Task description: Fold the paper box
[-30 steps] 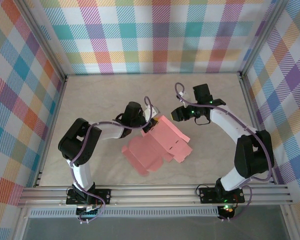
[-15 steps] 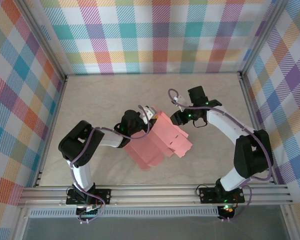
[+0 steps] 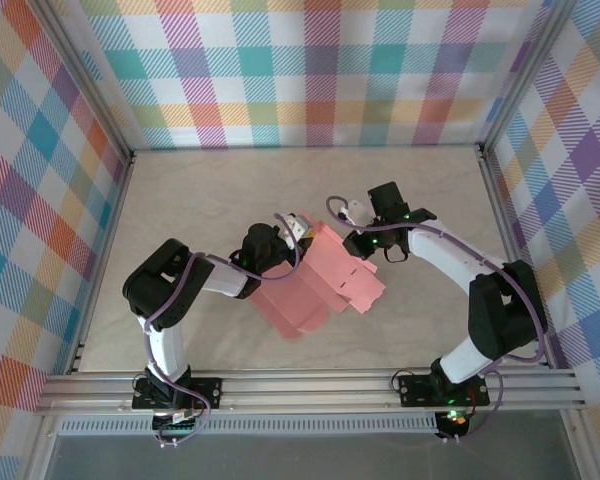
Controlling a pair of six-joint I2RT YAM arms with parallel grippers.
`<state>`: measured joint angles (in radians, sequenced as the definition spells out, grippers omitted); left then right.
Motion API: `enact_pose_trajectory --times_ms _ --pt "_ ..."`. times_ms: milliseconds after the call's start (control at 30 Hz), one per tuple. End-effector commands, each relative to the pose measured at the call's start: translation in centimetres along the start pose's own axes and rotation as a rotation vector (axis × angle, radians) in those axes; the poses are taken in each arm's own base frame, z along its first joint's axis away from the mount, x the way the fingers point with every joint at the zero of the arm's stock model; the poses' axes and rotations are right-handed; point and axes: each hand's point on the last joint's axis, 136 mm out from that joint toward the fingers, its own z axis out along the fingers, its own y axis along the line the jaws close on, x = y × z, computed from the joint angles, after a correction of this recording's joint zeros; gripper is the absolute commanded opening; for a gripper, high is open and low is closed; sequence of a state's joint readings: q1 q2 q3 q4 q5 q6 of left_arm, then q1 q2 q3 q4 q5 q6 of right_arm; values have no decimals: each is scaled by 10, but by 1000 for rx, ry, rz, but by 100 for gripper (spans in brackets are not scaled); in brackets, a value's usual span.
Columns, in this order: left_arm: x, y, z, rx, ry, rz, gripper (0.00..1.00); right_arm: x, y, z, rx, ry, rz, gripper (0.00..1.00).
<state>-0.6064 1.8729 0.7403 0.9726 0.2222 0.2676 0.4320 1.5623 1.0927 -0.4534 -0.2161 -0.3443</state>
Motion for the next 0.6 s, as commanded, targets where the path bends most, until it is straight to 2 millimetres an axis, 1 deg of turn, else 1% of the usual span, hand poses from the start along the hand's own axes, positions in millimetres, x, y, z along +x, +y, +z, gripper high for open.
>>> enact_pose_trajectory --times_ms 0,133,333,567 --pt "-6 -2 1 0 -29 -8 0 -2 1 -1 11 -10 -31 16" --pt "-5 -2 2 2 -23 -13 0 -1 1 1 9 -7 -31 16" --pt "-4 -4 3 13 -18 -19 0 0 3 4 -13 2 -34 18" --pt "-4 -5 3 24 -10 -19 0 0 4 9 -31 20 -35 16"
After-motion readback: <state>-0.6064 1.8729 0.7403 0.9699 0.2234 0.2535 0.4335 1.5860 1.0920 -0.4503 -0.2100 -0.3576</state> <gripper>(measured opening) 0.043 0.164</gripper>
